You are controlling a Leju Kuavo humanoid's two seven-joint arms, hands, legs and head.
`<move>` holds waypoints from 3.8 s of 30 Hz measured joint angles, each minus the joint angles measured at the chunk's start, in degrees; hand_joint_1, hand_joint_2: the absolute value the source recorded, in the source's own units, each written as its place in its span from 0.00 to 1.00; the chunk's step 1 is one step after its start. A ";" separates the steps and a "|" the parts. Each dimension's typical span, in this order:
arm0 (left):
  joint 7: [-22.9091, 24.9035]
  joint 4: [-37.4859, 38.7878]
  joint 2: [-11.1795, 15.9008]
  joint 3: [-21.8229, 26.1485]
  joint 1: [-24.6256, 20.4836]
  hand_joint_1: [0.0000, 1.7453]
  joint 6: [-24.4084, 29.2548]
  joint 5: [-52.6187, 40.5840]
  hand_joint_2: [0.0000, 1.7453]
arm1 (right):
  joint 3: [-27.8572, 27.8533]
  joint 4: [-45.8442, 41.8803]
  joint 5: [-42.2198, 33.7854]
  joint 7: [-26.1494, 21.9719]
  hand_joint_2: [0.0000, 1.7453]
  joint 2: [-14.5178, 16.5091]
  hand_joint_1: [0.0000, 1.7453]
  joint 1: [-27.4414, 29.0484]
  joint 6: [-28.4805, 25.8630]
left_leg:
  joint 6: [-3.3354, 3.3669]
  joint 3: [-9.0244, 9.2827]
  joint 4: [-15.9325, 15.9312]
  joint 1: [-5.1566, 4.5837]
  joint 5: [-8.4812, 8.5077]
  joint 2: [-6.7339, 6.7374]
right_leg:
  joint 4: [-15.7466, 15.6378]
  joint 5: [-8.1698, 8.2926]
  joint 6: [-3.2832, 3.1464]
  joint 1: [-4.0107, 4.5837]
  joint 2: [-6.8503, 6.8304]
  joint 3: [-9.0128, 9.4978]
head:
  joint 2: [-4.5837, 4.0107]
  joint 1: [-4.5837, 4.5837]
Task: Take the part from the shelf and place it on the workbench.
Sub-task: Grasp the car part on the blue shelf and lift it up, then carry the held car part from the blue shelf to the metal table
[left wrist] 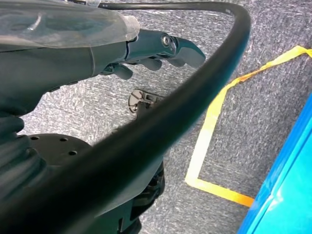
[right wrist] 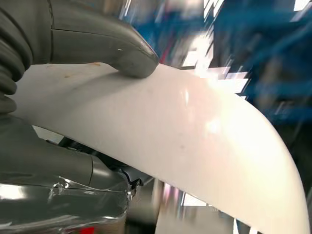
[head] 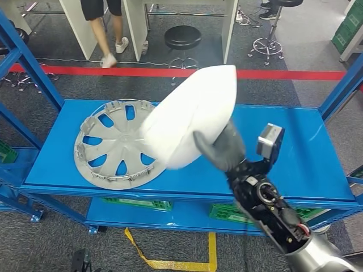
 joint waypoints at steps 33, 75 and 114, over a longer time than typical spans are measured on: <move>-0.83 0.00 0.01 0.55 1.02 0.00 0.56 2.75 1.00 | 8.92 10.34 -3.72 -5.27 1.00 9.62 0.99 1.86 12.93 | -0.12 0.00 0.00 0.05 -0.08 0.00 | -0.01 -0.06 -0.09 0.05 0.00 -0.03 | 0.00 0.01; -0.79 0.04 0.70 3.37 1.54 0.00 0.44 4.35 1.00 | 8.24 16.62 -6.47 -5.36 1.00 12.55 0.99 2.23 12.25 | -0.57 5.68 1.38 -0.04 -5.13 0.35 | 1.81 5.88 -2.11 0.80 0.11 -6.76 | 0.00 -1.57; -0.61 0.09 0.83 3.32 1.47 0.00 0.02 3.42 1.00 | 6.01 16.05 -5.54 -5.44 1.00 11.92 0.99 4.25 10.03 | 1.67 4.57 -1.98 0.00 -2.27 1.32 | 15.16 -4.09 0.65 0.21 -0.20 -11.56 | 0.00 -0.11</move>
